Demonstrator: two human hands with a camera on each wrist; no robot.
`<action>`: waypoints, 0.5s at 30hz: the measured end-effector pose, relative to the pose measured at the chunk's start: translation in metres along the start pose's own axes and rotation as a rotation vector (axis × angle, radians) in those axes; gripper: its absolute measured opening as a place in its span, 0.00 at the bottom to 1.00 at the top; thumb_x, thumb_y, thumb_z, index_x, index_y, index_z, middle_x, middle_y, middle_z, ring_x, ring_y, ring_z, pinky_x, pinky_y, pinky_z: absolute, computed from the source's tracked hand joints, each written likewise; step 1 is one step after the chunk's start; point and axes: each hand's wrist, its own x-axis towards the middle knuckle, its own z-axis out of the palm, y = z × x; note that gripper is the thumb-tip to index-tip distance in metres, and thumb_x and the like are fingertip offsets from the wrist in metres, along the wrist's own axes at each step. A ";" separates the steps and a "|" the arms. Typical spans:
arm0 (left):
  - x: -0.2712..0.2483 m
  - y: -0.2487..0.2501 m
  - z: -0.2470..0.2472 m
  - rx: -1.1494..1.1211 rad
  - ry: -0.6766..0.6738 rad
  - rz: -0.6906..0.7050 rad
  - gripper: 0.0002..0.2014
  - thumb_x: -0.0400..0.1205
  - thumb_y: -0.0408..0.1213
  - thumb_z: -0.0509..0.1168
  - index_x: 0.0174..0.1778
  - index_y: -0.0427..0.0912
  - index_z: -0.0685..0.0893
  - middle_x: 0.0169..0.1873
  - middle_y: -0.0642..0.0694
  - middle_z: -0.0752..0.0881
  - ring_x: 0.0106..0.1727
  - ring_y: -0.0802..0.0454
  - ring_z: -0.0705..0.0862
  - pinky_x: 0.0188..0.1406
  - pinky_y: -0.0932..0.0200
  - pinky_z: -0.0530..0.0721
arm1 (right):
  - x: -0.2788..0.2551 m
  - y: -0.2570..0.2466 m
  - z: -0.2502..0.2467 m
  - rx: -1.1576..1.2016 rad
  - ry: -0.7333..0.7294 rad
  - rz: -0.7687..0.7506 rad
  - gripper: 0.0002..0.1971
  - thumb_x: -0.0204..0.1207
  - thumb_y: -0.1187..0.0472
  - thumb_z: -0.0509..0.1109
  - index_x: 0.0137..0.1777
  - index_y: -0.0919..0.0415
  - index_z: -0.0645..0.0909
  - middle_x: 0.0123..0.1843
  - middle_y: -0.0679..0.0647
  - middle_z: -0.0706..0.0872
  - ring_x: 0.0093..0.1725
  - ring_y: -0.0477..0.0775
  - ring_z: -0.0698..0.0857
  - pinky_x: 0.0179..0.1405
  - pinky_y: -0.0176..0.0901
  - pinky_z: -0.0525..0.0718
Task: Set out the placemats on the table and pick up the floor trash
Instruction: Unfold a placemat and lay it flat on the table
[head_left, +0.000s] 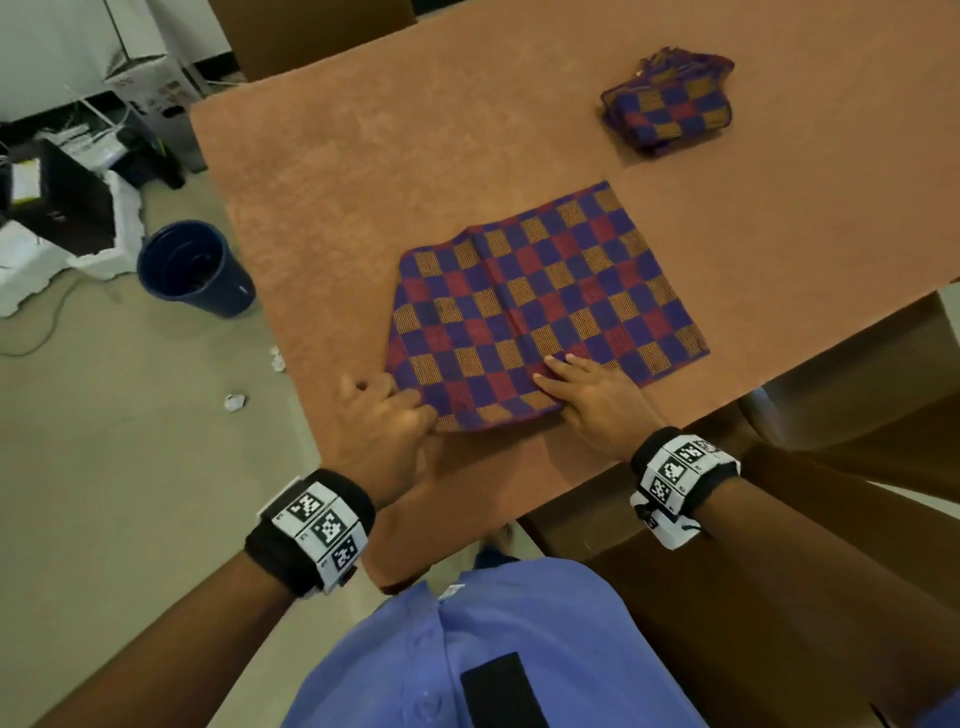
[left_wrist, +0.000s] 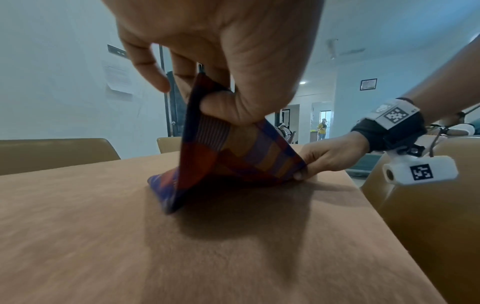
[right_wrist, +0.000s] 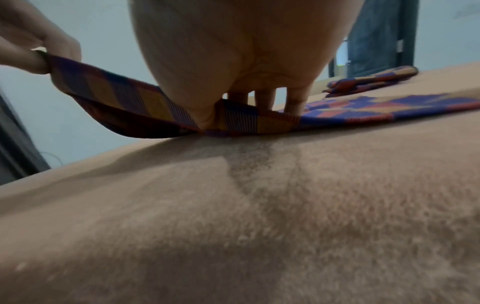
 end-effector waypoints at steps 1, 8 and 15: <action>-0.004 -0.001 0.003 -0.052 -0.136 -0.026 0.13 0.68 0.42 0.55 0.35 0.51 0.87 0.33 0.54 0.85 0.40 0.45 0.83 0.47 0.48 0.66 | 0.000 -0.001 -0.001 -0.024 -0.012 -0.014 0.25 0.83 0.48 0.60 0.80 0.43 0.66 0.85 0.48 0.63 0.84 0.57 0.60 0.77 0.66 0.67; 0.029 -0.037 0.018 -0.491 -0.376 -0.209 0.23 0.66 0.51 0.61 0.56 0.51 0.85 0.43 0.51 0.85 0.45 0.48 0.83 0.45 0.54 0.83 | 0.033 0.002 -0.052 0.044 -0.082 -0.080 0.28 0.75 0.34 0.65 0.71 0.46 0.79 0.71 0.46 0.80 0.67 0.53 0.79 0.60 0.56 0.82; 0.126 -0.090 0.030 -0.444 -0.242 -0.233 0.36 0.67 0.44 0.61 0.74 0.38 0.73 0.66 0.37 0.78 0.60 0.34 0.80 0.52 0.49 0.77 | 0.135 -0.011 -0.090 0.080 0.004 -0.088 0.28 0.79 0.59 0.68 0.79 0.53 0.70 0.81 0.56 0.70 0.78 0.58 0.72 0.74 0.56 0.74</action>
